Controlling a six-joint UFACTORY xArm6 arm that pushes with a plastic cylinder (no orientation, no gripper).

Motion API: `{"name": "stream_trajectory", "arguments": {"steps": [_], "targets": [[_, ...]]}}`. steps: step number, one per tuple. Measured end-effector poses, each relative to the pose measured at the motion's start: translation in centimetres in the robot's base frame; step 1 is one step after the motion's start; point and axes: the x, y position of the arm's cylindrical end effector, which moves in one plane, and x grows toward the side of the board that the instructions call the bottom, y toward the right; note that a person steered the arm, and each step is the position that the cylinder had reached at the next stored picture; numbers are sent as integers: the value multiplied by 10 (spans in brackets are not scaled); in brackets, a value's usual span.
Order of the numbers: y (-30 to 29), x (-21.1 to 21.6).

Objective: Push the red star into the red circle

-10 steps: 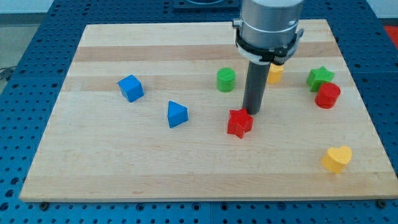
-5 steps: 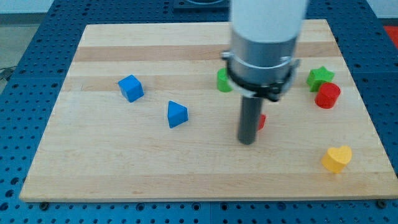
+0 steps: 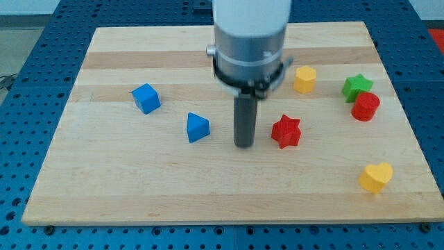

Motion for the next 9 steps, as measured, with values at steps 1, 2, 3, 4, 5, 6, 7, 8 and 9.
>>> {"name": "stream_trajectory", "arguments": {"steps": [1, 2, 3, 4, 5, 6, 7, 8, 9], "targets": [[0, 0], [36, 5], [71, 9], [112, -1], [146, -9], [160, -9], [169, -9], [169, 19], [169, 35]]}}
